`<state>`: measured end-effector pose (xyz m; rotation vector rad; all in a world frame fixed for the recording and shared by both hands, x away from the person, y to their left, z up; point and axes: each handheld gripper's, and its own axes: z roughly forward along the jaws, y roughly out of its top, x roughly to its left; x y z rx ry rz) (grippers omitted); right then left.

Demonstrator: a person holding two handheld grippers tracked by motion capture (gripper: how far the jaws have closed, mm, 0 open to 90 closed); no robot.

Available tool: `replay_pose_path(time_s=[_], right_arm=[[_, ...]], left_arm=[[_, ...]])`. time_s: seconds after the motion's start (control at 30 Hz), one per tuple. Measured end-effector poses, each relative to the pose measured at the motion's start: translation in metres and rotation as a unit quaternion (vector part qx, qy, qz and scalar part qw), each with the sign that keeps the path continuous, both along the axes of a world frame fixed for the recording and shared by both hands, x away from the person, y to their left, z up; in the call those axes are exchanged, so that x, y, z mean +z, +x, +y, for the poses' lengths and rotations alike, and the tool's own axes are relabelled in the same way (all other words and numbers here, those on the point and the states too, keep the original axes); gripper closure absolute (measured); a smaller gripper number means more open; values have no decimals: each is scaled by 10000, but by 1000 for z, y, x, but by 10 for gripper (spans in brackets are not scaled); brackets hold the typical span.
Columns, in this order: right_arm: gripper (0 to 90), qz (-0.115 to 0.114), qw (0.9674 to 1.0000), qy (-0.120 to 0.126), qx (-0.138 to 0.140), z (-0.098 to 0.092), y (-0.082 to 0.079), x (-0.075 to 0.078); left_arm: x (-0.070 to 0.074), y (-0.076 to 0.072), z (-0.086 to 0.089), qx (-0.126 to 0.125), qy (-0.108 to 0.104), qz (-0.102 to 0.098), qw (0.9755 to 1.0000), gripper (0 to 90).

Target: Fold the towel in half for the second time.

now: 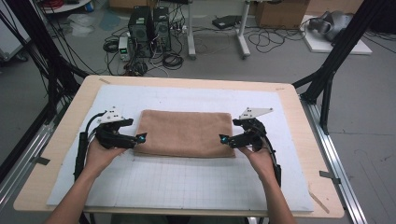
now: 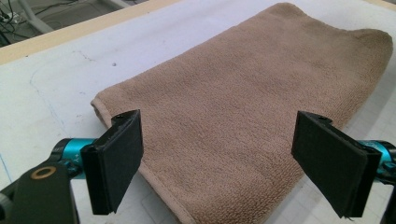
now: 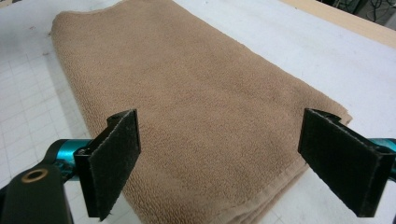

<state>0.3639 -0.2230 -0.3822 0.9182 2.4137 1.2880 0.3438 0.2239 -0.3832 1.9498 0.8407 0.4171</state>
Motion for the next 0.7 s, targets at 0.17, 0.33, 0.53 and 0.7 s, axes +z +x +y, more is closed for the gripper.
replay_pose_path(time_s=[0.17,0.33,0.53,0.7], right_arm=[[122,-38,10000,-7,-2,-4,-4,-1],[122,-53,10000,11,9,-6,-10,0],[121,-135,9999,21,44,-9,-15,1],[120,-125,9999,62,27,-13,-22,0]], left_arm=[[1,-2,1,-28,51,-7,10000,172],[1,-6,2,-54,67,-28,10000,172],[-5,-11,7,-22,103,14,9999,172],[-7,-15,12,5,81,28,10000,172]])
